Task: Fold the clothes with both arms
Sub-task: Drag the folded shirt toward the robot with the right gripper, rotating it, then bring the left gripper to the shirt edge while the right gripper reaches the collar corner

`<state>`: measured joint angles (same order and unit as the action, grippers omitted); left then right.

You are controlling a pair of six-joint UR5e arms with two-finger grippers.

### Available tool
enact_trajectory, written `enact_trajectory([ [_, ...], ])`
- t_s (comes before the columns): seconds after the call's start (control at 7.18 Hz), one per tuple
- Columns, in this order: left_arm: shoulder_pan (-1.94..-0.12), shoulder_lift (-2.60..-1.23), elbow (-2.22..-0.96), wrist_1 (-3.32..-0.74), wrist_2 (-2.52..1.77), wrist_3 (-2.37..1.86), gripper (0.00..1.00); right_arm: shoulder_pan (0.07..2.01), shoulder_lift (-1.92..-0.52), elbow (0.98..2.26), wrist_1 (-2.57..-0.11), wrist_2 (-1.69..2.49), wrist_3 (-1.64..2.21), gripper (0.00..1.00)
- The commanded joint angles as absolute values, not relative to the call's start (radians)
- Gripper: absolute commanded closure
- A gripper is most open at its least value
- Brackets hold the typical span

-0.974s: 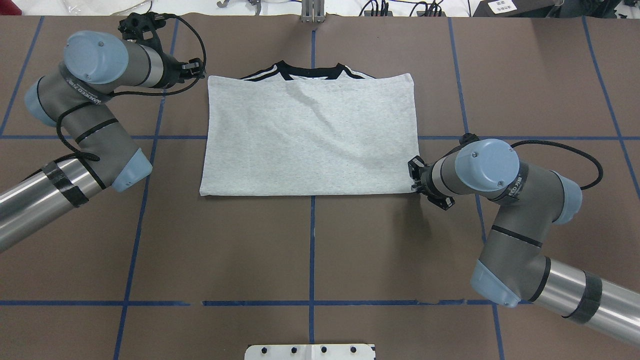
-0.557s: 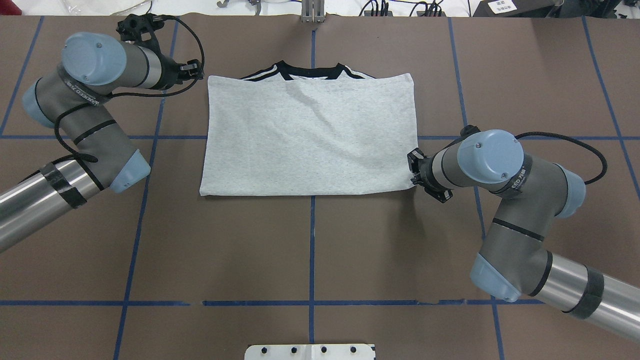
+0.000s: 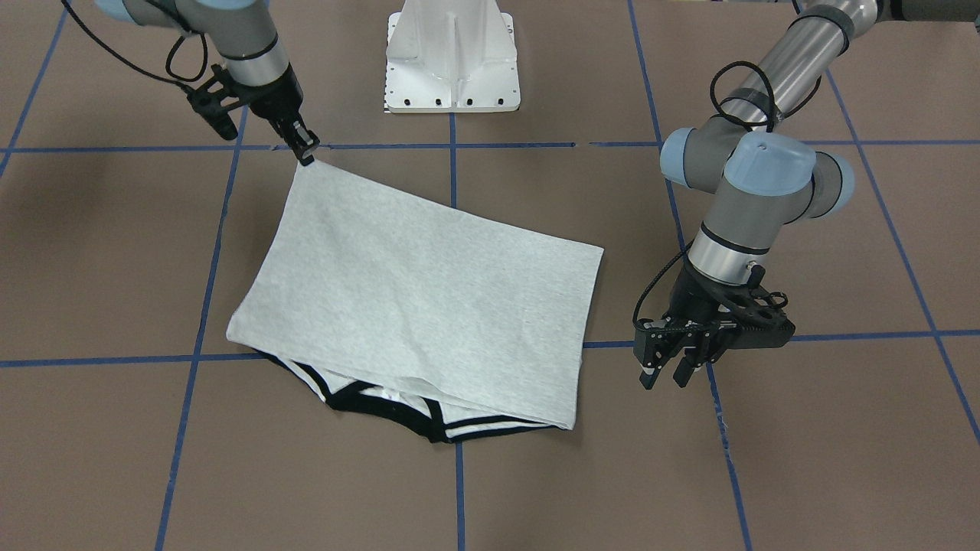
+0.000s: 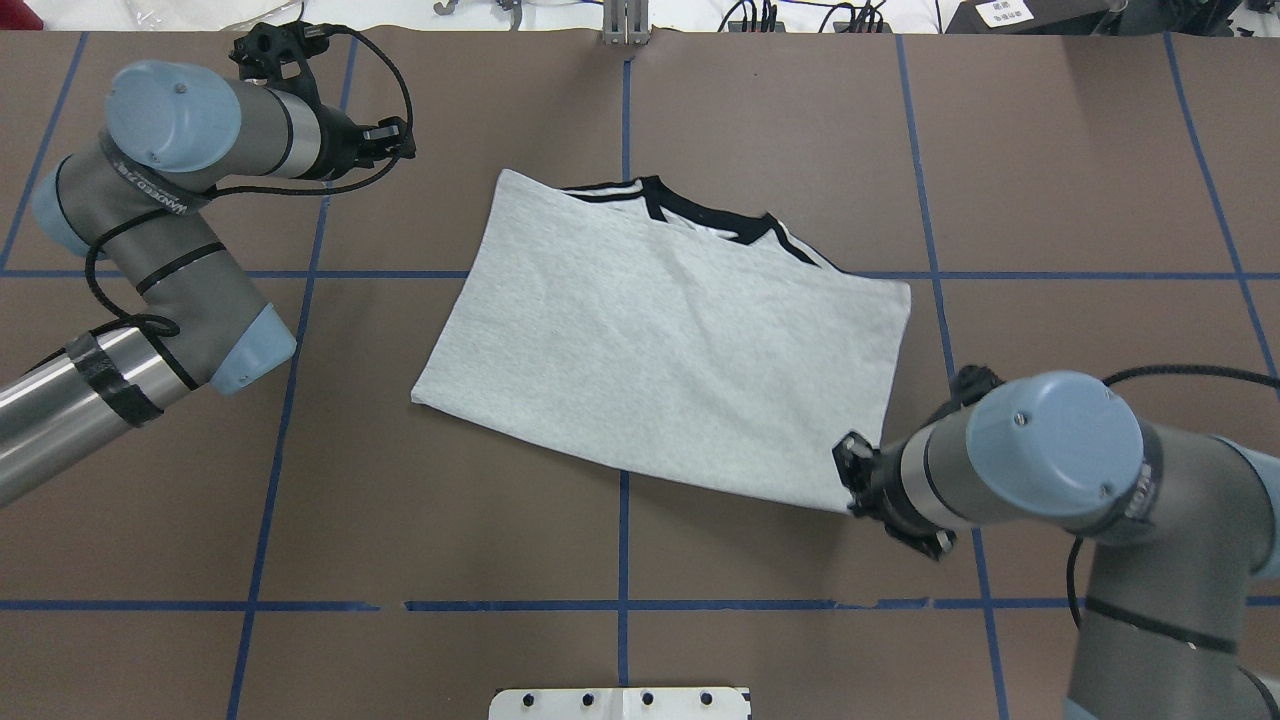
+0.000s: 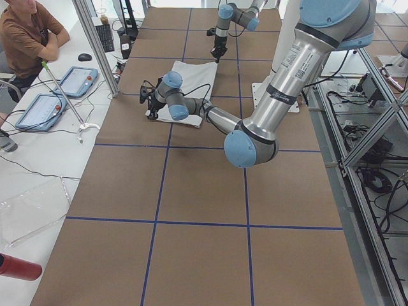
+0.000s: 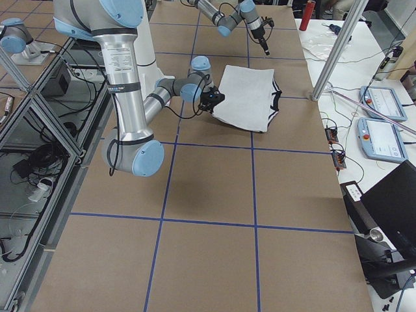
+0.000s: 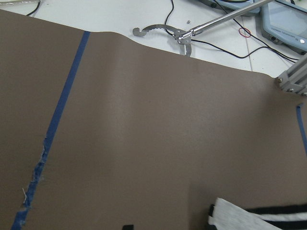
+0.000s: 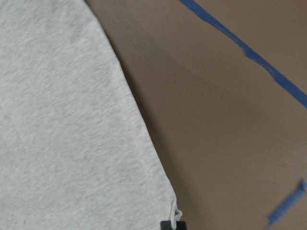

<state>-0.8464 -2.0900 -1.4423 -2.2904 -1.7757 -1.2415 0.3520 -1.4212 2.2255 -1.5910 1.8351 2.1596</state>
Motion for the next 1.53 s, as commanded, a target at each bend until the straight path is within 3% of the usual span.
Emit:
enact_trajectory([
  [0.0, -0.842, -1.993, -1.599, -2.289, -1.899, -1.258, 0.26, 0.147, -1.497, 2.365, -1.719, 1.936, 2.195, 1.00],
  [0.28, -0.836, -1.950, -1.675, -2.286, -1.960, -1.319, 0.22, -0.019, -1.587, 2.422, -1.721, 1.937, 2.197, 1.00],
  [0.42, -0.830, -1.927, -1.698, -2.284, -1.982, -1.319, 0.14, -0.023, -1.589, 2.434, -1.721, 1.934, 2.198, 0.04],
  [0.84, -0.671, -1.815, -1.860, -2.283, -1.994, -1.585, 0.14, 0.244, -1.550, 2.434, -1.718, 1.934, 2.197, 0.00],
  [0.97, -0.611, -1.809, -1.867, -2.283, -1.997, -1.601, 0.13, 0.388, -1.464, 2.415, -1.720, 1.939, 2.186, 0.00],
  [1.11, -0.538, -1.792, -1.879, -2.286, -1.990, -1.769, 0.00, 0.523, -1.359, 2.357, -1.718, 1.944, 2.180, 0.00],
  [1.39, -0.370, -1.809, -1.873, -2.270, -1.889, -1.942, 0.01, 0.671, -1.127, 2.153, -1.721, 1.959, 2.119, 0.00],
])
